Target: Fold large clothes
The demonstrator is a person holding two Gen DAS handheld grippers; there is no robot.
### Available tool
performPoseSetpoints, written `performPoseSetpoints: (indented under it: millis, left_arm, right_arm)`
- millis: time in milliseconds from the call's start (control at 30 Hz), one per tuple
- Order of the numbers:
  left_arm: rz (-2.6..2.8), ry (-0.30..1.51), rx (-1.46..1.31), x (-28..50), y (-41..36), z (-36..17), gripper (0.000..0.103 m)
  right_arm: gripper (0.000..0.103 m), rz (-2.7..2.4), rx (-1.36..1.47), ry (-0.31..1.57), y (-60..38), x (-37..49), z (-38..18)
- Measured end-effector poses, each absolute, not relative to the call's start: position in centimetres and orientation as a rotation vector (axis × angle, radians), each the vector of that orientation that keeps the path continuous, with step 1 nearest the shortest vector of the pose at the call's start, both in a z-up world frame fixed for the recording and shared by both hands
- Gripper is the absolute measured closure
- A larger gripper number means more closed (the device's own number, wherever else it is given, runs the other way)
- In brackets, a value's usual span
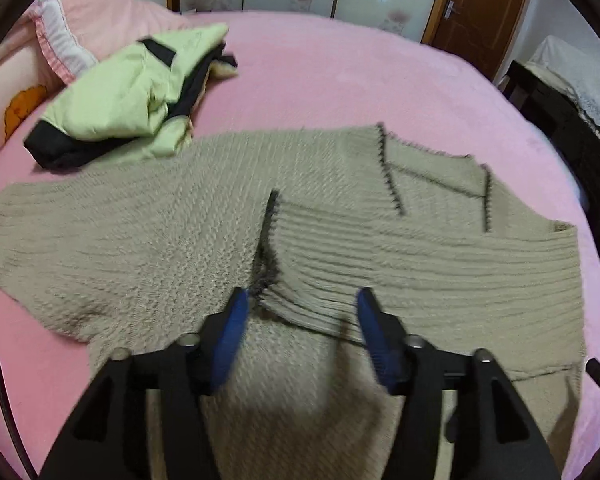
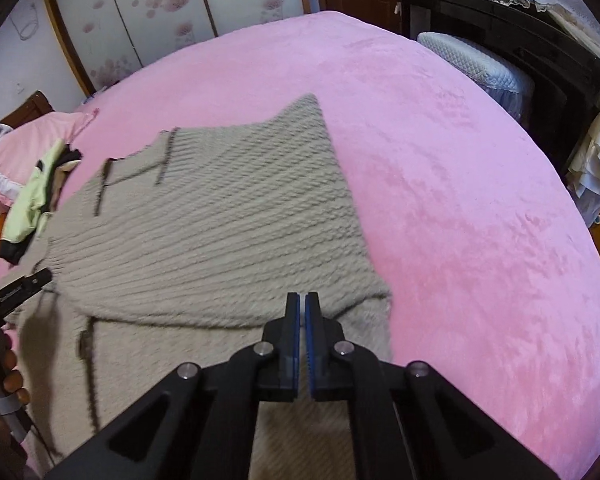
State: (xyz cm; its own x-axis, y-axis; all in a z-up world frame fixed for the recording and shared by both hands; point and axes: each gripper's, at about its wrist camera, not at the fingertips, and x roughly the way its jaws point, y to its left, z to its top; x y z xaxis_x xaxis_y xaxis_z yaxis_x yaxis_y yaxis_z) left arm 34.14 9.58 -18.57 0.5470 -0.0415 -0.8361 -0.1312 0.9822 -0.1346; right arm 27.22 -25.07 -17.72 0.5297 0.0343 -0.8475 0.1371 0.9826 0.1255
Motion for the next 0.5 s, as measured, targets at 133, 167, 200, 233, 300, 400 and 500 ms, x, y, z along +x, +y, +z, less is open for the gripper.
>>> performPoseSetpoints:
  millis: [133, 167, 200, 233, 300, 400, 500]
  left_arm:
    - [0.020, 0.921, -0.190, 31.8, 8.6, -14.9, 0.025]
    - [0.006, 0.909, -0.190, 31.1, 8.4, -14.0, 0.024]
    - [-0.008, 0.898, -0.186, 30.4, 8.1, -13.1, 0.022]
    - [-0.023, 0.887, -0.177, 29.5, 7.7, -12.0, 0.020]
    - [-0.043, 0.870, -0.158, 28.1, 7.4, -10.5, 0.018]
    - [-0.066, 0.843, -0.117, 25.8, 6.6, -8.1, 0.018]
    - [-0.082, 0.825, -0.092, 23.8, 6.5, -6.4, 0.018]
  right_arm:
    - [0.100, -0.022, 0.198, 1.036, -23.5, 25.3, -15.8]
    - [0.100, -0.010, 0.200, 1.040, -23.1, 24.8, -15.3]
    - [0.100, -0.004, 0.195, 1.041, -22.6, 24.3, -14.8]
    - [0.100, 0.001, 0.185, 1.041, -21.9, 23.8, -14.1]
    - [0.097, 0.010, 0.174, 1.036, -21.0, 22.9, -13.0]
    - [0.085, 0.041, 0.188, 1.032, -19.6, 21.7, -11.1]
    - [0.072, 0.082, 0.215, 1.029, -18.2, 20.6, -9.4]
